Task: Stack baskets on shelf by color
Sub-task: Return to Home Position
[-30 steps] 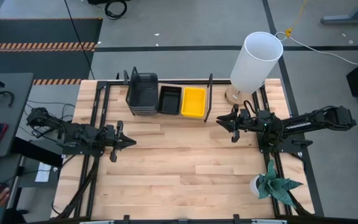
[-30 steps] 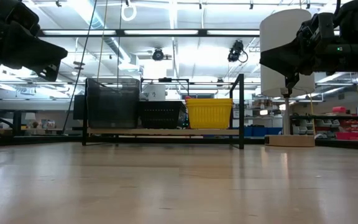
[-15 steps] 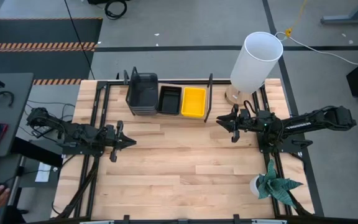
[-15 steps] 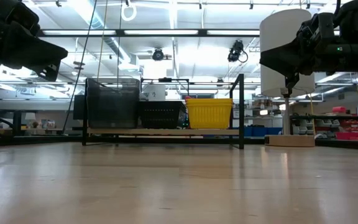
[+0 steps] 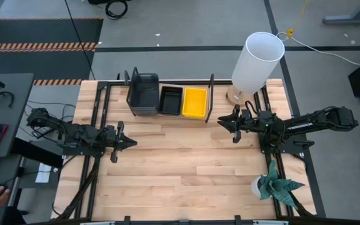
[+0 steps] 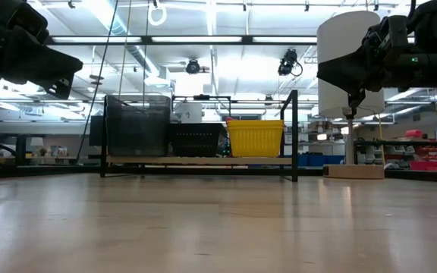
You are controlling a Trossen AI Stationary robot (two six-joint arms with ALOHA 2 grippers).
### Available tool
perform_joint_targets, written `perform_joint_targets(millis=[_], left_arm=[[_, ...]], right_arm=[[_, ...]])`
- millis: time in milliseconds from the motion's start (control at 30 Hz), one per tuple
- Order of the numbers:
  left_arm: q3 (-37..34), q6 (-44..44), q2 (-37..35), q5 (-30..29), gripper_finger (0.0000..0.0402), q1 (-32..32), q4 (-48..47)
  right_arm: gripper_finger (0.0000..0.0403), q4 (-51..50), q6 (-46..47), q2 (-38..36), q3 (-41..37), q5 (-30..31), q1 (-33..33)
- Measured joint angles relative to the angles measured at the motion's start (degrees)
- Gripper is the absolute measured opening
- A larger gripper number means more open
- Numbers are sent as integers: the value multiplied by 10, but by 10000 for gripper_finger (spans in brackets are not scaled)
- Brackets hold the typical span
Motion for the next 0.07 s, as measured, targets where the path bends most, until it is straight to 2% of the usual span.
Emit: perform_joint_targets(millis=[67], left_arm=[[0,0,0,0,36,0,0]], right_arm=[[96,0,0,0,0,0,0]])
